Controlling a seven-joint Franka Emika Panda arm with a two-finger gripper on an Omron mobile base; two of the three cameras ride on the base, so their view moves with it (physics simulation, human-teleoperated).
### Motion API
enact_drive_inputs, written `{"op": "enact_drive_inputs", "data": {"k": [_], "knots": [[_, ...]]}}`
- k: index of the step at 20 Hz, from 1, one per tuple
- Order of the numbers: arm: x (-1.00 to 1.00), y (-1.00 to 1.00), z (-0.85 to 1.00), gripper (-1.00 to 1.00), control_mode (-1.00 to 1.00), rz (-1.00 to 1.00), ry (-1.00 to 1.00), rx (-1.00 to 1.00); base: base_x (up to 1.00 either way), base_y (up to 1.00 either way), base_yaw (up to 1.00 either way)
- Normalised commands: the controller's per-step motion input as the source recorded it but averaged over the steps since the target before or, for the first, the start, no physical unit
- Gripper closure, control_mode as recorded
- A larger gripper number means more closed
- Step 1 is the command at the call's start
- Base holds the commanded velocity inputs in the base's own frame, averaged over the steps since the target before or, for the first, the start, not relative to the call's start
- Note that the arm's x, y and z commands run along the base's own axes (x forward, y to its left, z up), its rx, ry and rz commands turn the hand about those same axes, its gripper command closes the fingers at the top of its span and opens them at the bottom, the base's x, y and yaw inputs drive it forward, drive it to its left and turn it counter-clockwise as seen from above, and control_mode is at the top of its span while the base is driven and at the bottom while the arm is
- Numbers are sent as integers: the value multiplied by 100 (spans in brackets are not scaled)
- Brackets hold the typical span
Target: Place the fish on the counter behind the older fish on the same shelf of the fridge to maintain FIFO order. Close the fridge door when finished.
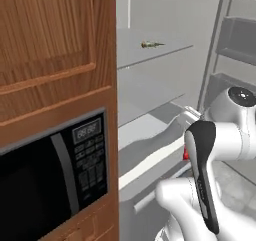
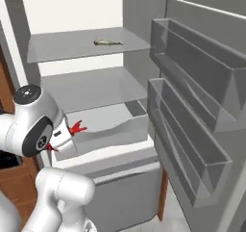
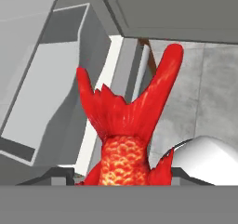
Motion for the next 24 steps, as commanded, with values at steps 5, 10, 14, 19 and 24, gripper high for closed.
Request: {"op": "enact_drive_inputs", "data": {"k": [5,10,14,19,24], "knots": [[0,0,0,100,100,0,0,0,10,-29,54],[0,0,0,100,100,0,0,0,20,-39,50],[0,0,0,100,100,0,0,0,42,-21,43],[0,0,0,100,100,0,0,0,43,-29,32],[0,0,0,100,100,0,0,0,27,-44,17]]}}
